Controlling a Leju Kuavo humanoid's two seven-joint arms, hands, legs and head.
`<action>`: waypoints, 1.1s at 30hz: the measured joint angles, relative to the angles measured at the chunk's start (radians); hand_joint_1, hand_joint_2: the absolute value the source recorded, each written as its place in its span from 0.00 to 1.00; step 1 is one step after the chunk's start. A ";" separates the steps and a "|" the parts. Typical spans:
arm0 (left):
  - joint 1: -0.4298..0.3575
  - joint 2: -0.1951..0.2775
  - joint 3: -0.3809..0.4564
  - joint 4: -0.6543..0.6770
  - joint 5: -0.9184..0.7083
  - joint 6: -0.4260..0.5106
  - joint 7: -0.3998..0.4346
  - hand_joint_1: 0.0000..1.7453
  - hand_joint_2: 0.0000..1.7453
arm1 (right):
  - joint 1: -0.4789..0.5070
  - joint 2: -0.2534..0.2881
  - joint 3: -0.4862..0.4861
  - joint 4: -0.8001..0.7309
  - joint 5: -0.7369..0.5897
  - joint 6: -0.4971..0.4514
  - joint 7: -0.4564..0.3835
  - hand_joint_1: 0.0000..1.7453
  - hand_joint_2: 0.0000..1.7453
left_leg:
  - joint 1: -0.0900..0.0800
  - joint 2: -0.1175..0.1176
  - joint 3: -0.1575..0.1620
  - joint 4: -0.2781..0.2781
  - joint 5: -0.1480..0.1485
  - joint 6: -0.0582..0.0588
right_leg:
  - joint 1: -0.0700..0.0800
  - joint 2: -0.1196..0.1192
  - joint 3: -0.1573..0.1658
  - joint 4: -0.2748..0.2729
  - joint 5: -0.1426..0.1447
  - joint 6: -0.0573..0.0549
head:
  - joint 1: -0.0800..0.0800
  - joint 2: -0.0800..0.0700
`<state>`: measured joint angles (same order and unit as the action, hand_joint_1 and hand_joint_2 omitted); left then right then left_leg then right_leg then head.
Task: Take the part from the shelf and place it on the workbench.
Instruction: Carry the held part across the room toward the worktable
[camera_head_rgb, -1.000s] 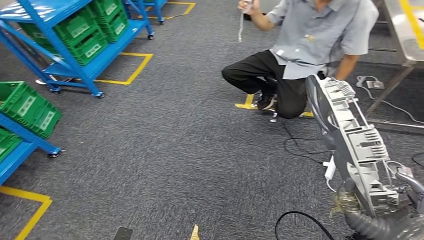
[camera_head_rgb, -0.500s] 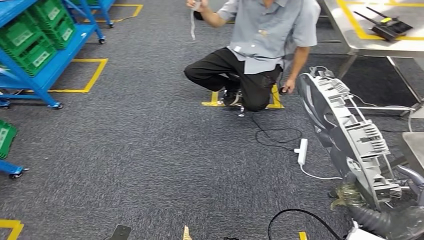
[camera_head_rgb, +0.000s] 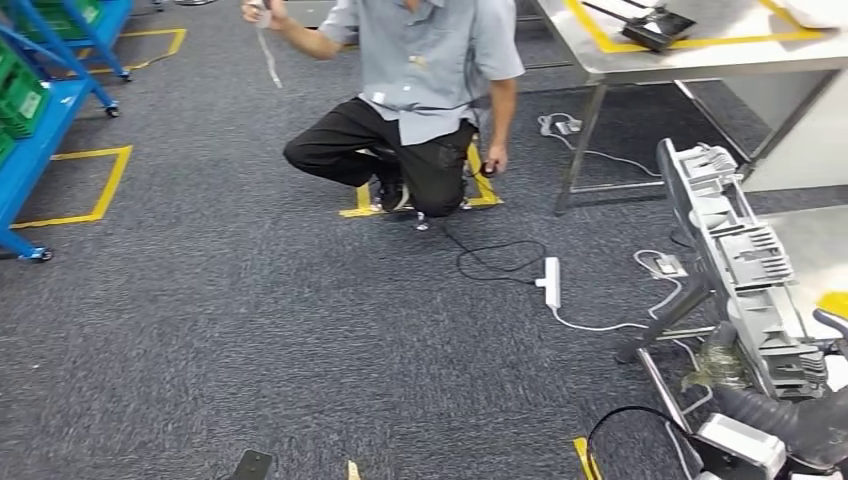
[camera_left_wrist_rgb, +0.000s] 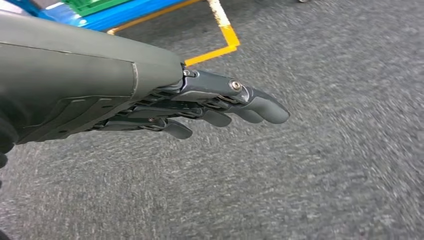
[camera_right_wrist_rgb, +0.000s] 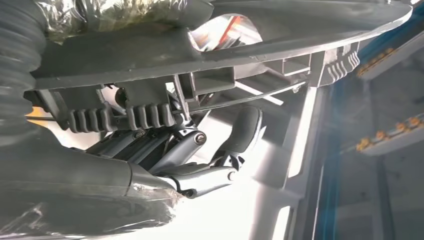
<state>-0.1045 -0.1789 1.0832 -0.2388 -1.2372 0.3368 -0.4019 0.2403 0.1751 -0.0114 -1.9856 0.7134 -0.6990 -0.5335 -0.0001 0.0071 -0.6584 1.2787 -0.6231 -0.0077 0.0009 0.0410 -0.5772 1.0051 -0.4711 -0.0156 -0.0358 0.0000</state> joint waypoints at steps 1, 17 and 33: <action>0.000 0.000 0.000 0.000 0.000 0.000 0.000 0.00 1.00 | -0.001 0.000 -0.004 0.001 0.001 0.000 0.003 1.00 1.00 | -0.001 -0.004 0.009 -0.030 0.032 0.005 | 0.001 0.014 0.001 0.000 0.000 0.000 | 0.000 0.000; 0.002 0.000 -0.001 0.000 -0.003 0.000 0.000 0.00 1.00 | 0.005 -0.004 -0.048 -0.003 -0.036 0.000 -0.007 1.00 1.00 | -0.001 0.048 0.119 -0.304 0.151 0.032 | -0.017 -0.051 -0.108 0.186 -0.058 0.063 | 0.006 0.000; 0.005 -0.002 -0.005 0.000 -0.017 -0.002 0.006 0.00 1.00 | -0.012 -0.004 -0.089 -0.037 -0.078 0.000 -0.043 1.00 1.00 | -0.004 -0.024 0.044 -0.111 0.082 0.017 | 0.000 0.035 -0.007 0.001 0.006 0.001 | -0.002 0.000</action>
<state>-0.0993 -0.1807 1.0785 -0.2387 -1.2539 0.3349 -0.3960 0.2279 0.1709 -0.1002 -2.0224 0.6350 -0.6992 -0.5770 -0.0037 -0.0165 -0.6141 1.1680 -0.5416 0.0093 0.0005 0.0757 -0.5838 1.0058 -0.4647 -0.0142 -0.0376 0.0000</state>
